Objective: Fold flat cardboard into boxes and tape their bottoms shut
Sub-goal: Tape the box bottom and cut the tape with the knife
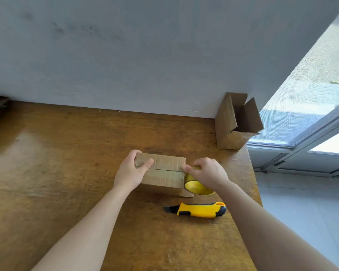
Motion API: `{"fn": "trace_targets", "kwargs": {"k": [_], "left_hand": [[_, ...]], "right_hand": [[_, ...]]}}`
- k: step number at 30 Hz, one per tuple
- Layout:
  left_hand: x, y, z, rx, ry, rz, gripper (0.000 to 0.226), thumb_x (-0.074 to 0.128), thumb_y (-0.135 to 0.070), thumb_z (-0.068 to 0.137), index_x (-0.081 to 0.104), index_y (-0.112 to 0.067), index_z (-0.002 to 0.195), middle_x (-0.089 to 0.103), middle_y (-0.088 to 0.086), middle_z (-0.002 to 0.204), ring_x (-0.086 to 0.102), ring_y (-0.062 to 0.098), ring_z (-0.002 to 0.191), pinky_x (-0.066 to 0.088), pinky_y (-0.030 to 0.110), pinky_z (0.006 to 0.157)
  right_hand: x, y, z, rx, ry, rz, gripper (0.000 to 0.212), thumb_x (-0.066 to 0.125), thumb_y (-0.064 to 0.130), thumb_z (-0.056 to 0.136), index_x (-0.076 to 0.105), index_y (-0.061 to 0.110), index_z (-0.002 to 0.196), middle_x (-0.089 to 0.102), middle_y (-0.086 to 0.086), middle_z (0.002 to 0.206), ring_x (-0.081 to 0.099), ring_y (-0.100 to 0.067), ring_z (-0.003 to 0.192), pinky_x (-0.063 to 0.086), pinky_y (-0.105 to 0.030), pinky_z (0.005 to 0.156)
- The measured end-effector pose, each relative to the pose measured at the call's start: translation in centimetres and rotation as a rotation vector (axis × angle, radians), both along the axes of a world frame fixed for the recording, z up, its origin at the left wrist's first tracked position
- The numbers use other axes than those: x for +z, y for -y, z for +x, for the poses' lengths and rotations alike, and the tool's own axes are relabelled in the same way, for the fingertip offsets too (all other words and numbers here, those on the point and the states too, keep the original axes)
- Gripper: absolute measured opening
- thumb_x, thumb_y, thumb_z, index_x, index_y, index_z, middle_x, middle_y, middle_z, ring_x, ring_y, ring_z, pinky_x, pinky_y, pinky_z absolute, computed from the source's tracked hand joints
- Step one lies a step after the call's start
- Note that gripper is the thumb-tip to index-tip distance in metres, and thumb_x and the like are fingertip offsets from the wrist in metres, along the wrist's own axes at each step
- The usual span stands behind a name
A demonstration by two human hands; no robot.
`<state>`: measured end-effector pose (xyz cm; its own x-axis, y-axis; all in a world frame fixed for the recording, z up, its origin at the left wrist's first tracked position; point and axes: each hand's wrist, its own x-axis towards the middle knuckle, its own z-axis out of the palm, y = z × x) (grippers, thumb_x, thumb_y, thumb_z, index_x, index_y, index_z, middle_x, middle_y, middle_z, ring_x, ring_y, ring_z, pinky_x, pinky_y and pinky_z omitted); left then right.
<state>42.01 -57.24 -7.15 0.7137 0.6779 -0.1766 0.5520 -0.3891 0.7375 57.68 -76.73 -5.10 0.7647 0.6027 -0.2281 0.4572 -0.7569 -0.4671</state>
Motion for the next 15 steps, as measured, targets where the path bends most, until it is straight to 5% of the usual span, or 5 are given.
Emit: {"fn": "trace_targets", "kwargs": {"k": [4,6,8,10,15], "left_hand": [[0.3,0.6,0.0,0.139,0.025,0.14,0.041,0.033,-0.047,0.1,0.056,-0.028,0.127,0.063,-0.003,0.125,0.058,0.019,0.112,0.048,0.032,0.087],[1.1,1.2,-0.2,0.139,-0.034,0.172,0.049,0.026,-0.046,0.101,0.043,-0.027,0.143,0.056,0.003,0.137,0.054,0.022,0.122,0.045,0.038,0.1],[1.7,2.9,0.1,-0.029,-0.242,0.473,0.063,0.01,-0.056,0.098,0.015,-0.024,0.152,0.029,0.01,0.155,0.032,0.028,0.14,0.022,0.048,0.116],[1.8,6.1,0.5,-0.263,-0.324,0.669,0.076,-0.008,-0.066,0.089,-0.009,-0.019,0.149,-0.009,0.008,0.159,-0.007,0.025,0.148,-0.008,0.052,0.116],[0.5,8.3,1.0,-0.566,-0.239,0.705,0.073,-0.012,-0.065,0.086,-0.013,-0.024,0.147,-0.013,-0.005,0.16,-0.019,0.01,0.144,-0.009,0.044,0.118]], "right_hand": [[0.0,0.1,-0.3,-0.014,0.001,-0.008,0.062,0.051,0.073,0.081,0.071,0.02,0.108,0.069,0.005,0.096,0.056,-0.01,0.079,0.04,-0.023,0.055],[0.1,0.1,-0.4,-0.021,0.011,-0.026,0.064,0.05,0.074,0.081,0.07,0.021,0.111,0.07,0.004,0.104,0.059,-0.012,0.085,0.044,-0.025,0.059],[0.2,-0.1,-0.4,-0.027,0.016,-0.047,0.065,0.05,0.074,0.081,0.069,0.022,0.116,0.069,0.004,0.111,0.062,-0.016,0.096,0.049,-0.028,0.067],[0.3,-0.2,-0.4,-0.029,0.022,-0.062,0.064,0.051,0.073,0.081,0.068,0.022,0.117,0.068,0.003,0.114,0.063,-0.018,0.102,0.051,-0.029,0.071],[0.4,-0.5,-0.7,-0.026,0.045,-0.05,0.064,0.05,0.072,0.082,0.068,0.022,0.117,0.069,0.002,0.115,0.063,-0.018,0.102,0.049,-0.028,0.069]]}}
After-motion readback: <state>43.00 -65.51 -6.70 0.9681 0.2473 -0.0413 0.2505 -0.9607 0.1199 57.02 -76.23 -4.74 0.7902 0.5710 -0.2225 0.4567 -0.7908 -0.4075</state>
